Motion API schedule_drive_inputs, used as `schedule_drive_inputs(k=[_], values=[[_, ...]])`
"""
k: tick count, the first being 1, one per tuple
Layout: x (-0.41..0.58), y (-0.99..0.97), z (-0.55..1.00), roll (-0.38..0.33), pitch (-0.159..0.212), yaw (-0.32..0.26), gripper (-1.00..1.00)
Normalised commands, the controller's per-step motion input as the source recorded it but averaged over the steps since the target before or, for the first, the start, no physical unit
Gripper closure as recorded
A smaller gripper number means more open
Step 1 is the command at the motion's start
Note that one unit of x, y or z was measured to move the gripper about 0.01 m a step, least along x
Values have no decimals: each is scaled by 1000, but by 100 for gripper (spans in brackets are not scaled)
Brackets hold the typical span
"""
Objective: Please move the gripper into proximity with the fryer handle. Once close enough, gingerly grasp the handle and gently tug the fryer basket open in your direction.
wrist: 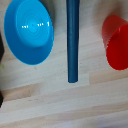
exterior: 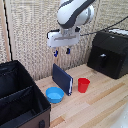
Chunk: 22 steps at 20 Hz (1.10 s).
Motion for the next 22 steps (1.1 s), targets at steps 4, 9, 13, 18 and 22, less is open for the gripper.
schedule_drive_inputs(k=[4, 9, 13, 18, 22], values=[[85, -24, 96, -37, -15, -375, -100], [126, -38, 61, -48, -30, -375, -100], [206, -54, 82, -102, -40, -363, -100], [262, -85, 18, -288, -20, -264, -100], [113, -122, -96, -375, 0, -191, -100]])
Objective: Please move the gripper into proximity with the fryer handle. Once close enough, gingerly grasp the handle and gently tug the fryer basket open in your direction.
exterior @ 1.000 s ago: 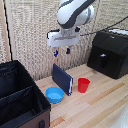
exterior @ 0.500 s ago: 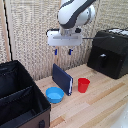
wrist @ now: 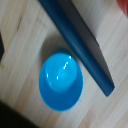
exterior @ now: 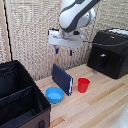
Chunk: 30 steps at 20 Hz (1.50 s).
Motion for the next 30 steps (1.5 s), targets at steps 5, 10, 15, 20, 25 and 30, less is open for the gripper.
schedule_drive_inputs(k=[5, 10, 15, 20, 25, 30], values=[[6, -106, -153, -375, 0, -162, -100], [16, -98, -90, -375, -30, -143, -100], [5, -108, -15, -375, -102, -95, -100], [0, -270, -25, -375, -123, -37, -100], [0, -411, -57, -375, -128, 0, -100], [-23, -519, -258, -349, -131, 46, -100]])
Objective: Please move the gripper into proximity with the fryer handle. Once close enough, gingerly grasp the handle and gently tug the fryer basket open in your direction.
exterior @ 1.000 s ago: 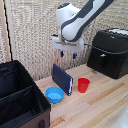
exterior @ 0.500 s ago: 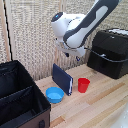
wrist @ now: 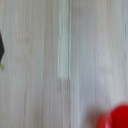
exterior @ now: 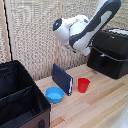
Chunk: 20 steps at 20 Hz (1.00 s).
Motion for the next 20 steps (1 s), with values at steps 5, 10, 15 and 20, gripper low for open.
schedule_drive_inputs(k=[5, 10, 15, 20], values=[[-189, -566, -374, -228, -112, 89, -100], [-249, -619, -335, -100, -85, 91, -100], [-251, -675, -252, -1, -55, 90, -100], [-185, -685, -219, 8, -21, 115, -100]])
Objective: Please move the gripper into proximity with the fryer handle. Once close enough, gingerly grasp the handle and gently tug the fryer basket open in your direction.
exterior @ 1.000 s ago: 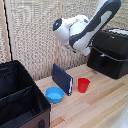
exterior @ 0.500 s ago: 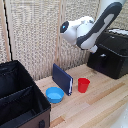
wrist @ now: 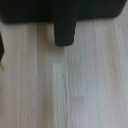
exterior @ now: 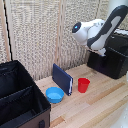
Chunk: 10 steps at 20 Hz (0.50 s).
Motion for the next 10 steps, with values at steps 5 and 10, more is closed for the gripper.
schedule_drive_inputs(k=[5, 10], values=[[-99, -616, -255, 0, 0, 119, -100], [146, -334, -283, -4, -5, 117, -100]])
